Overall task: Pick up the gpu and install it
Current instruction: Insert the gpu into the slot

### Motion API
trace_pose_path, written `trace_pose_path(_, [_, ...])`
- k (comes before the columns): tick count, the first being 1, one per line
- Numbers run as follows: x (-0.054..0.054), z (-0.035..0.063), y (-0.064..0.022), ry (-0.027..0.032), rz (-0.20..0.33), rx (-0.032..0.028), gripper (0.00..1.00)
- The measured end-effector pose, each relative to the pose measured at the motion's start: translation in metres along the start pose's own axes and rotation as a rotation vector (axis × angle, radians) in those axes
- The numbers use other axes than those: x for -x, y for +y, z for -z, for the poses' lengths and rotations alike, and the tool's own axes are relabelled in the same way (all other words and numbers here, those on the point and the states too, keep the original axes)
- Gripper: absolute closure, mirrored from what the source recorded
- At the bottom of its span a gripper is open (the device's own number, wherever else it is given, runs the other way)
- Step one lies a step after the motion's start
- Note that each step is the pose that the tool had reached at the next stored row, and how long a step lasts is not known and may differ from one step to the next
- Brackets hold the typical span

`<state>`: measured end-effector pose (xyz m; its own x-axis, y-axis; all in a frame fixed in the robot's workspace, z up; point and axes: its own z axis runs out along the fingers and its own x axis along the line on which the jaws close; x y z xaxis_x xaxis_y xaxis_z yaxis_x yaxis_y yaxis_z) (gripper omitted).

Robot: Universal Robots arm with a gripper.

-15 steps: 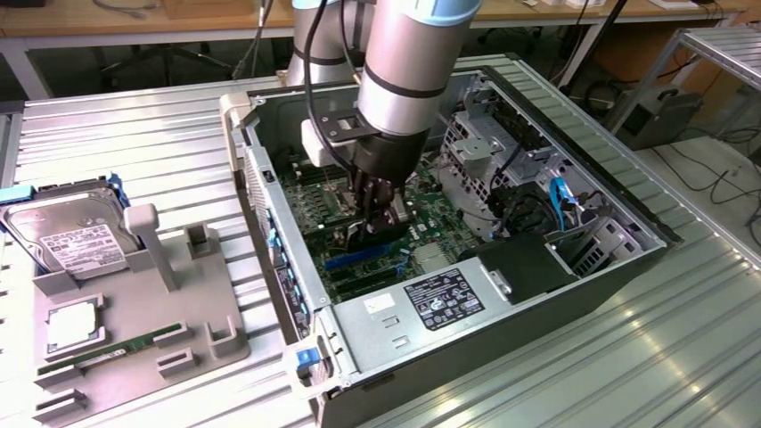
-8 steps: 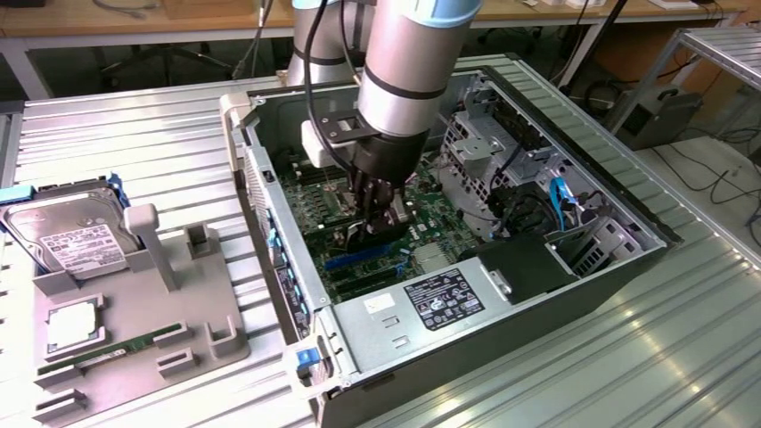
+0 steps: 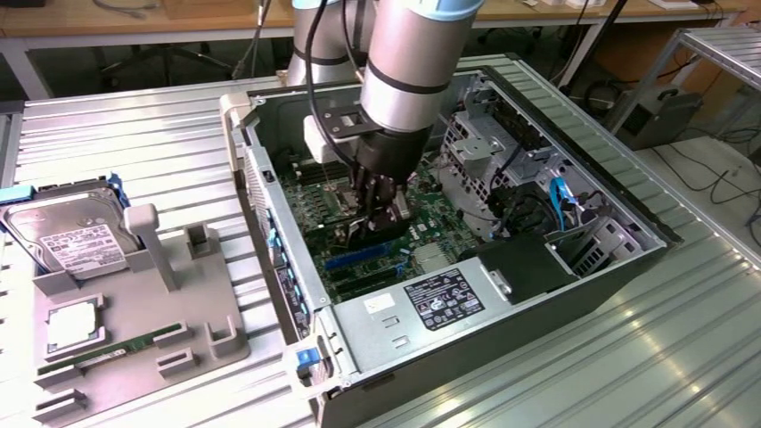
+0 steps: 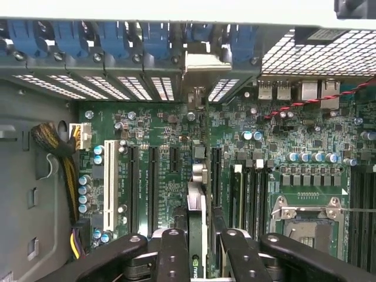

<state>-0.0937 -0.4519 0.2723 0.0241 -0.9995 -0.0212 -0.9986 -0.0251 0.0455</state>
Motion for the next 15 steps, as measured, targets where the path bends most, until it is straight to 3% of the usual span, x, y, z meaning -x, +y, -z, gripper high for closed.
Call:
trace_pose_path(1, [0.000, -0.0010, 0.0008, 0.0011, -0.004, -0.0412, 0.74])
trace_pose_path(2, [0.000, -0.0006, 0.0037, 0.0018, -0.003, -0.0542, 0.74])
trace_pose_path(3, [0.000, 0.0094, 0.0042, 0.0031, -0.003, -0.0542, 0.74])
trace_pose_path(4, [0.000, 0.0097, 0.0039, 0.0036, -0.003, -0.0588, 0.74])
trace_pose_path(5, [0.000, 0.0097, 0.0040, 0.0080, -0.003, -0.0855, 0.74])
trace_pose_path(6, [0.000, 0.0077, 0.0113, 0.0112, -0.002, -0.1091, 0.74])
trace_pose_path(9, [-0.006, 0.0019, 0.0214, 0.0119, -0.004, -0.1185, 0.74])
trace_pose_path(15, [-0.006, -0.0020, 0.0213, 0.0122, -0.011, -0.1186, 0.74])
